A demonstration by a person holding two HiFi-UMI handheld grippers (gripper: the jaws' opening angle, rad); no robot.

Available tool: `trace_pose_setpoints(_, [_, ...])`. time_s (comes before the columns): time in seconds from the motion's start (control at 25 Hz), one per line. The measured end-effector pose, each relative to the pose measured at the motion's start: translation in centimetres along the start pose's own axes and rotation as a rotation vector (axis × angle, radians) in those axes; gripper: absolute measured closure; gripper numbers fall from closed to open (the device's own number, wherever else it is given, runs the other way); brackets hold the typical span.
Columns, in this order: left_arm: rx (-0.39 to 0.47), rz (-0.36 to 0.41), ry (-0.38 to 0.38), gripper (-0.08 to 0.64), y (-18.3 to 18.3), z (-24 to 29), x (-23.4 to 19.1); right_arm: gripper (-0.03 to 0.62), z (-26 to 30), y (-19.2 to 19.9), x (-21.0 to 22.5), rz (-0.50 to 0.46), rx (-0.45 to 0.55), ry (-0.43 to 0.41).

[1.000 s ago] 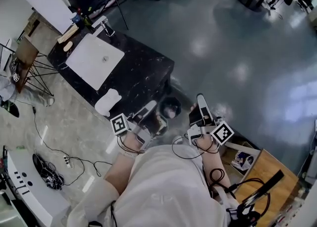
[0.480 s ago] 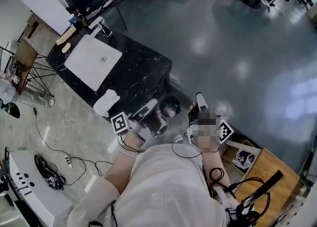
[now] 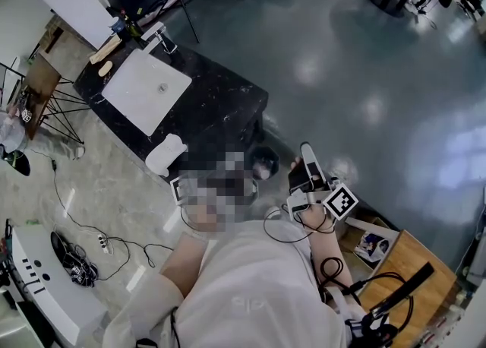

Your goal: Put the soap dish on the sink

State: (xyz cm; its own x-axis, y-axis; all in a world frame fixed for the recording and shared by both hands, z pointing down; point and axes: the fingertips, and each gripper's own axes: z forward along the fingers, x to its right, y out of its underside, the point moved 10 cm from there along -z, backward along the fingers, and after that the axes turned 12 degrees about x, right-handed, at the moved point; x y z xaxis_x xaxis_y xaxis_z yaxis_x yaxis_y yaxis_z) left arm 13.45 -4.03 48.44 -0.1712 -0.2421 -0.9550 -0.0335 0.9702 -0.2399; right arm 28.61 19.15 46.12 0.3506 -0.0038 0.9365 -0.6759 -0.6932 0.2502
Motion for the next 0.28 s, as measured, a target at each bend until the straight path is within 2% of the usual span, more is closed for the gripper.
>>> trace_pose_setpoints(0.28, [0.012, -0.009, -0.008, 0.554, -0.5, -0.89, 0.03, 0.499, 0.12, 0.77, 0.0, -0.004, -0.011, 0.01])
